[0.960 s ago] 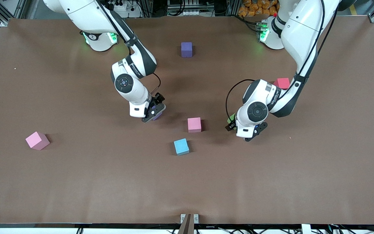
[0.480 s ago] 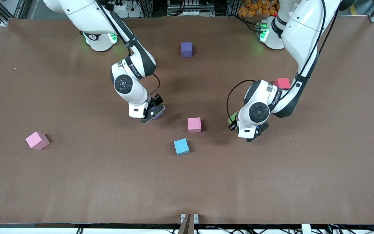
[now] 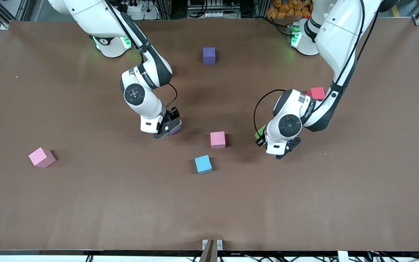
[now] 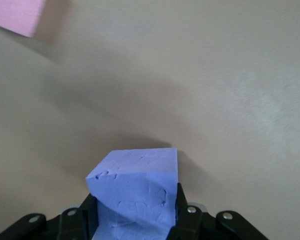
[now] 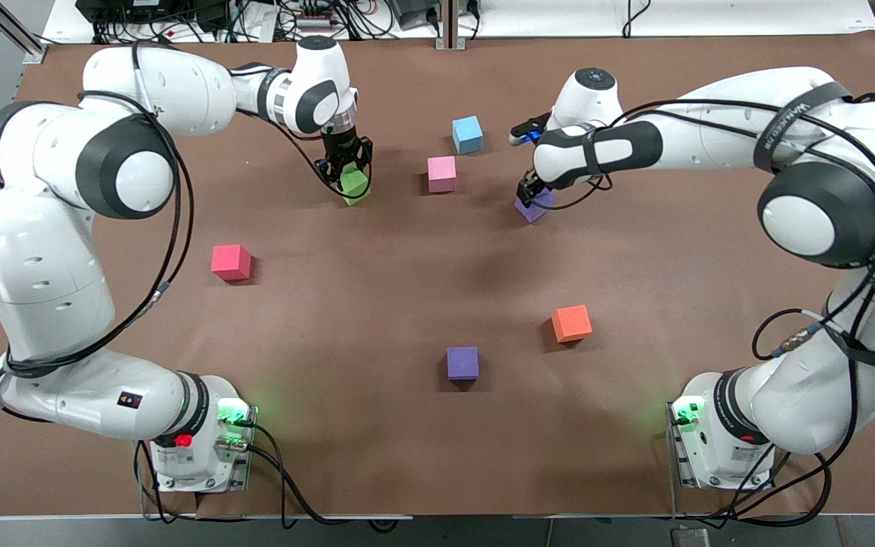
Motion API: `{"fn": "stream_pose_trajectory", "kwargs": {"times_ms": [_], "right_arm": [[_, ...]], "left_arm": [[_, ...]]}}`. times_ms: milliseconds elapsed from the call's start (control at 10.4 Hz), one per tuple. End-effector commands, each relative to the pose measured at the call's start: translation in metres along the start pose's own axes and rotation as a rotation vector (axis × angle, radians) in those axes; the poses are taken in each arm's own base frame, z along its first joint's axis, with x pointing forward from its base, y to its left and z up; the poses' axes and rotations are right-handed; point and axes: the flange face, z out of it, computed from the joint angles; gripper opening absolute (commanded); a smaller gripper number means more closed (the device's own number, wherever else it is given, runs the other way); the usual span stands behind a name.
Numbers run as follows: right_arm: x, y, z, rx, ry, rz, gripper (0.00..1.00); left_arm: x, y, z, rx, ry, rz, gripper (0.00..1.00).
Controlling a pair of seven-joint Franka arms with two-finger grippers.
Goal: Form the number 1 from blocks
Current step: 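Carry the purple cube with the right gripper beside the other purple cube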
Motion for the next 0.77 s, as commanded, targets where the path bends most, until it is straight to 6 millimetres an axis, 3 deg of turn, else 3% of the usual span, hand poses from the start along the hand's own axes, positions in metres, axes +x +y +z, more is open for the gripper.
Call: {"fn": "stream_pose_trajectory", "kwargs": {"times_ms": [0,96,288,480,672], "right_arm": [[-0.042,-0.072,-0.046,0.013,-0.005,0.182,0.49],[-0.053,-0.108,-0.051,0.014,-0.021,0.273,0.49],[-0.075,-0.170,-0.039,0.002,-0.047,0.399,0.50],[-0.094,-0.213,-0.027,-0.005,-0.057,0.493,0.50],[-0.112,-0.240,-0.010,-0.023,-0.074,0.511,0.50]], "left_arm": [[-0.002,-0.001,-0.008,-0.003,0.023,0.008,0.00],[0.000,-0.002,-0.015,-0.009,0.027,0.007,0.00],[0.004,-0.004,-0.038,-0.037,0.046,0.014,0.00],[0.010,-0.011,-0.058,-0.040,0.055,0.034,0.00],[0.008,-0.012,-0.063,-0.034,0.057,0.056,0.00]]}}
